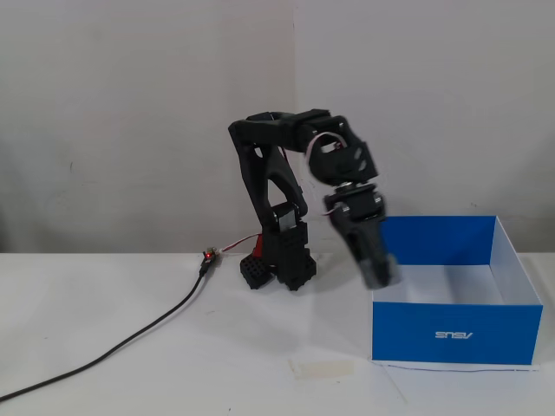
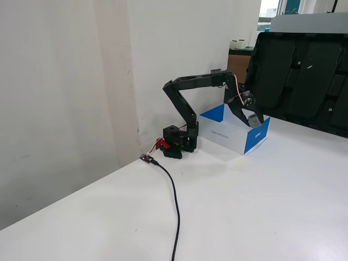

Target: Pick the gray block and keep it in the box.

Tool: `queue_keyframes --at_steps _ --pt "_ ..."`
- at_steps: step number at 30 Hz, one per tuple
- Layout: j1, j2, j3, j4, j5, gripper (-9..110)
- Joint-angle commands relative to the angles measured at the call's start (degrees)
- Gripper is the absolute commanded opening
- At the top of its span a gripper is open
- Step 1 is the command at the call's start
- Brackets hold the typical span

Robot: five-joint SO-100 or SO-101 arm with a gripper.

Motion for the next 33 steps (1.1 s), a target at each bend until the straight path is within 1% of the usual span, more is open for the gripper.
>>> queue_keyframes --at_steps 1,14,16,17,18,22,26,30,33 --pt "-7.3 2.6 -5.4 0.5 0.4 5" --pt "-26.1 -2.5 -7.6 -1.5 0.2 6" --pt "-27.9 -4.6 -8.8 -1.6 0.1 13" --pt "-28.5 -5.5 -9.1 -1.5 -0.4 20" --pt "-28.9 -6.8 -9.9 -0.8 -0.4 22" --pt "-29.2 -10.6 -11.5 0.9 -0.9 24" --pt "-26.3 -10.0 -11.4 0.4 -4.1 17" --pt "-21.0 -6.9 -9.8 1.8 -9.8 1" --pt "-14.7 -2.6 -6.0 2.3 -14.2 0"
